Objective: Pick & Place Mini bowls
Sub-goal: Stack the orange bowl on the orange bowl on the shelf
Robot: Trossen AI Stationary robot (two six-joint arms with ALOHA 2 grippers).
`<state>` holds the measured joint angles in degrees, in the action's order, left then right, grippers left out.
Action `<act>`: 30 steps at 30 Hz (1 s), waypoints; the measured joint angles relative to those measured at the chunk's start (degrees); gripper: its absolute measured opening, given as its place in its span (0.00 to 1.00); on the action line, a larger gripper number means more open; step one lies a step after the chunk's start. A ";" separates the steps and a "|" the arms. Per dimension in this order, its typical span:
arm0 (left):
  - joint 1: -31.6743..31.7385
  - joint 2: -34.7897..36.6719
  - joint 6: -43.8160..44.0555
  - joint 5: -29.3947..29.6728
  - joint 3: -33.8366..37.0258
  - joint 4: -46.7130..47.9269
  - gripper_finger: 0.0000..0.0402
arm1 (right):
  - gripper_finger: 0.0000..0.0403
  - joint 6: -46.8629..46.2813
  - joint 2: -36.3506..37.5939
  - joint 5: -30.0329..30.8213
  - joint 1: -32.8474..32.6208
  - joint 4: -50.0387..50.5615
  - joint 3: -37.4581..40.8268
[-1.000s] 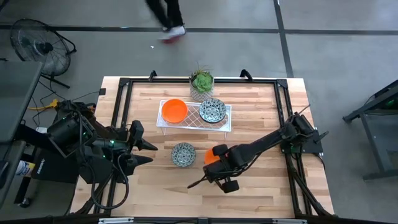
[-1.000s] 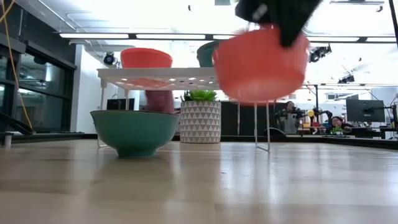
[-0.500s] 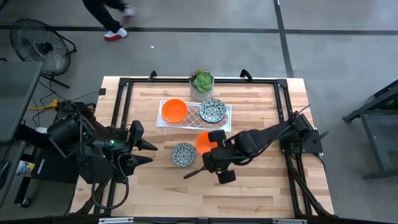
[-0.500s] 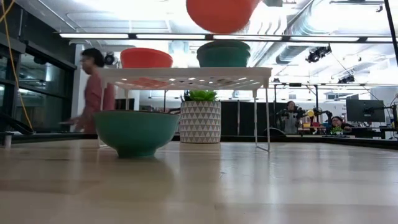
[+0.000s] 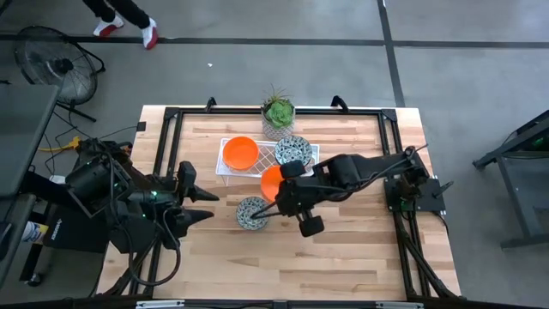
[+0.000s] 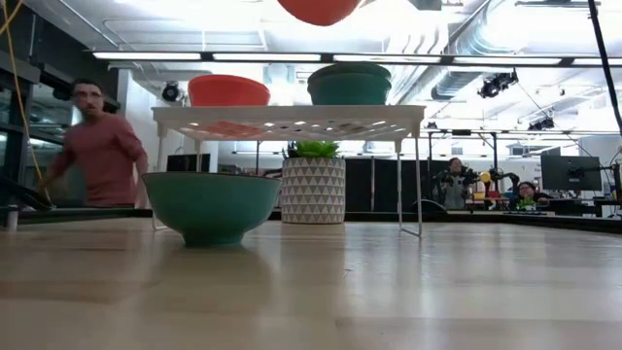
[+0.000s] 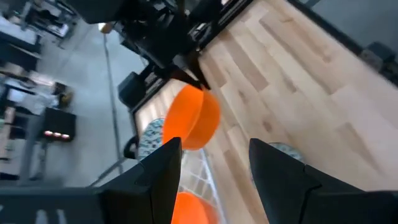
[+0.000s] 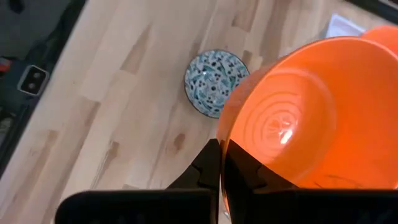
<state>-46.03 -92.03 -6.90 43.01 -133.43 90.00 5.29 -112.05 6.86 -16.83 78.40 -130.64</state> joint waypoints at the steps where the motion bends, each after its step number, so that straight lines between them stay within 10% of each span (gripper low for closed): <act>1: 0.53 0.00 -0.87 0.79 0.00 0.02 0.46 | 0.00 0.87 0.00 -0.62 0.01 0.12 -0.40; 6: 6.29 -1.14 -6.24 -1.86 0.10 -0.15 0.46 | 0.00 5.51 0.00 -4.31 -0.03 2.33 -2.94; 18: 22.33 -6.53 -27.20 -30.24 -0.09 -6.24 0.46 | 0.00 10.90 0.78 -8.19 -0.06 6.77 -4.35; 30: 28.81 -14.69 -37.84 -33.47 0.10 -5.62 0.46 | 0.00 13.25 1.05 -10.49 -1.17 7.13 -4.31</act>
<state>-17.21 -106.72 -44.74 9.54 -133.33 84.37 18.54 -111.00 -3.64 -18.00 85.53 -134.96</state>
